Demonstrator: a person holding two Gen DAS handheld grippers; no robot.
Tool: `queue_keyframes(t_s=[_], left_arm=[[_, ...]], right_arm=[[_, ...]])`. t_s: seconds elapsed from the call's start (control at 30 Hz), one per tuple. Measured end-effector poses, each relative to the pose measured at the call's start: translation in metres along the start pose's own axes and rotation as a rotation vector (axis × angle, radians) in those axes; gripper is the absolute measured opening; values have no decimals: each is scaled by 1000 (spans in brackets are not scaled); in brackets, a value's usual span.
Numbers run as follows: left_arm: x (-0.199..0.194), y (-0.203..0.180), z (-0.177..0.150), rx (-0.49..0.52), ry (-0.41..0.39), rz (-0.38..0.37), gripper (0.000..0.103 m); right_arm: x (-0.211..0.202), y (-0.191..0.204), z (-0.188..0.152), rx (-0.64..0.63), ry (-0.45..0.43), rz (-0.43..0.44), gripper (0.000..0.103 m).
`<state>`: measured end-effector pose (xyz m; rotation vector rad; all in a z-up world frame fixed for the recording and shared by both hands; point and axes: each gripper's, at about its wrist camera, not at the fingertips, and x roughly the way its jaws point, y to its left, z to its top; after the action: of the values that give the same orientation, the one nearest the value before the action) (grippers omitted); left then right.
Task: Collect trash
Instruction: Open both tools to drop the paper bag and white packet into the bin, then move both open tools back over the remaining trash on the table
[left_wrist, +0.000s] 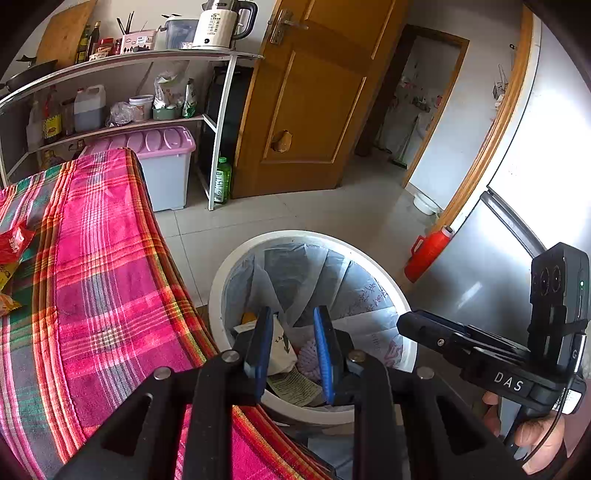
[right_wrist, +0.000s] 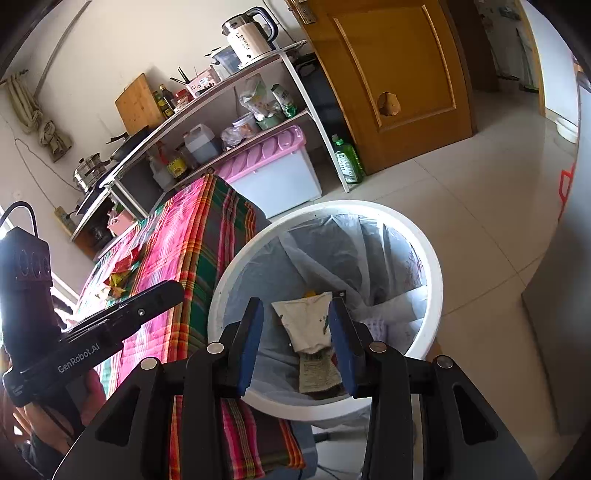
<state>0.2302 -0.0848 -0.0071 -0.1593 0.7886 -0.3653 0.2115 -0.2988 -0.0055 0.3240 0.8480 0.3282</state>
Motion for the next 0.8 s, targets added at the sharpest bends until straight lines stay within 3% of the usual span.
queue_keyframes(t_s=[0.8], left_arm=[[-99,32,-24,-54,-140,84,24]], right_arm=[[-35,87,-14,-186,-56,94,38]])
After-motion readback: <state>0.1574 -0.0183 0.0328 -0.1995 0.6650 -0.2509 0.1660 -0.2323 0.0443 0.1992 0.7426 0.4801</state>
